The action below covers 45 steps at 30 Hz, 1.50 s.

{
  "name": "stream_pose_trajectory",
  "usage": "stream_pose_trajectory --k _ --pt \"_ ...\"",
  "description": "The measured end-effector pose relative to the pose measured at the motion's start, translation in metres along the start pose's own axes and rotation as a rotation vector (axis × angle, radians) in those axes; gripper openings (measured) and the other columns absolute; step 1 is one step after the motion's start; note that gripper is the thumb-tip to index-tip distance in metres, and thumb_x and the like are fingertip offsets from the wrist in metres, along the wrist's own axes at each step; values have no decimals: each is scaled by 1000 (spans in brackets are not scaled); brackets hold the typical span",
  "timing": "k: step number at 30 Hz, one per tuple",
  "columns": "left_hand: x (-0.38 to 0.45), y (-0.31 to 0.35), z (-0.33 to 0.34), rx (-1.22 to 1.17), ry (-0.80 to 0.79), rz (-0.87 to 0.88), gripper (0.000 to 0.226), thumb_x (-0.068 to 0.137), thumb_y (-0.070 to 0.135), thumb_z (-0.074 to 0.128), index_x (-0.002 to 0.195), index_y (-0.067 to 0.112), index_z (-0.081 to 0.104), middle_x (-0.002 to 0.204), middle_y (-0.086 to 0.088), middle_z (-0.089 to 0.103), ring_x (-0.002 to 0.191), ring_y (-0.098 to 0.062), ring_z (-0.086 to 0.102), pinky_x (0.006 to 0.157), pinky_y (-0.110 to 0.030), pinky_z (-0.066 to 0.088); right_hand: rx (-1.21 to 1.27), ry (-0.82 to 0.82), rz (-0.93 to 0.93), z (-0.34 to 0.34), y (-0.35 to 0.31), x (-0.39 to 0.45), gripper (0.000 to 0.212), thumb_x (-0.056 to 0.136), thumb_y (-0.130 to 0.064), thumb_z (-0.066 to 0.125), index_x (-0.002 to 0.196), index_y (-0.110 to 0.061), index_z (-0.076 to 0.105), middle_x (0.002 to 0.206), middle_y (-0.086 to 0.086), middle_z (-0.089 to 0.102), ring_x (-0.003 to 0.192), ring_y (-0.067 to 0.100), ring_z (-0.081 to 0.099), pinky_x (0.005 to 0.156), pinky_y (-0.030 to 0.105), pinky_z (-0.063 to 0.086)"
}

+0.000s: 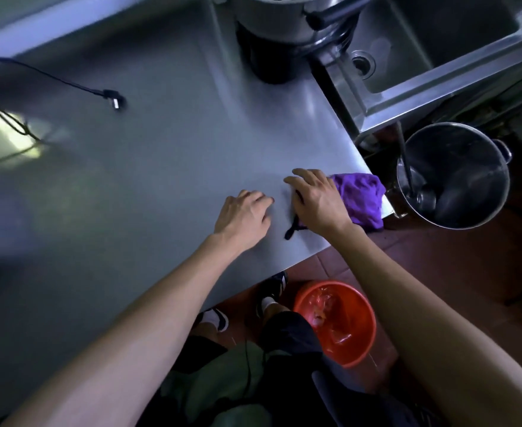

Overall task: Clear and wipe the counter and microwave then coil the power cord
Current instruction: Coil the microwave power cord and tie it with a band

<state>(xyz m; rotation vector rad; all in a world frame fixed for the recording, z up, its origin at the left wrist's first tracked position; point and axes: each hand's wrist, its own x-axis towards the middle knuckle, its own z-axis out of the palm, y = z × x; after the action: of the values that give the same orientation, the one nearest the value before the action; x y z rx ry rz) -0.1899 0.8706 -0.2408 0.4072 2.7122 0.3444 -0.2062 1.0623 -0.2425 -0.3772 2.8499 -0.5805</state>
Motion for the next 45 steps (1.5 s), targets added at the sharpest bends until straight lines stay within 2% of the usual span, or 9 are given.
stream_pose_trajectory --k 7,18,24,29,36,41,45 --pt "-56 -95 -21 -76 70 -179 35 96 32 54 129 23 60 132 5 60 120 -23 52 97 -38 44 -15 -135 -102 23 -87 31 42 96 -13 50 137 -18 57 147 5 51 135 30 41 103 45 41" --pt "-168 -272 -43 -271 237 -404 33 94 30 57 124 18 65 125 -2 66 114 -28 59 92 -41 49 -43 -258 -254 70 -270 71 35 100 -18 52 134 -17 60 140 2 57 129 28 48 101 46 45" --pt "-211 -351 -50 -336 292 -481 35 93 30 58 125 19 65 128 -3 65 116 -29 59 94 -41 50 -43 -243 -267 92 -347 94 36 100 -19 55 135 -15 60 140 3 58 128 28 50 98 45 48" --pt "-220 -390 -62 -368 284 -504 37 95 32 56 130 20 62 132 -2 63 119 -29 57 97 -41 48 4 -236 -294 101 -391 121 36 98 -18 57 134 -13 61 139 6 59 126 30 52 100 45 47" --pt "-216 -419 -70 -445 331 -552 37 97 32 54 132 21 61 134 -2 61 123 -25 56 103 -40 45 314 -244 -67 116 -443 196 43 97 -26 61 139 -19 55 131 6 62 116 22 60 94 28 48" --pt "-221 -429 -74 -433 313 -641 34 97 34 54 129 25 61 133 1 62 123 -24 55 103 -39 45 577 -207 72 129 -475 258 57 98 -27 60 150 -18 38 140 8 55 118 22 59 99 40 52" --pt "-213 -439 -82 -419 308 -673 34 97 33 54 129 24 63 133 2 63 125 -22 55 104 -39 44 760 -171 172 142 -489 294 59 99 -30 60 151 -18 36 143 7 52 118 18 56 97 35 51"
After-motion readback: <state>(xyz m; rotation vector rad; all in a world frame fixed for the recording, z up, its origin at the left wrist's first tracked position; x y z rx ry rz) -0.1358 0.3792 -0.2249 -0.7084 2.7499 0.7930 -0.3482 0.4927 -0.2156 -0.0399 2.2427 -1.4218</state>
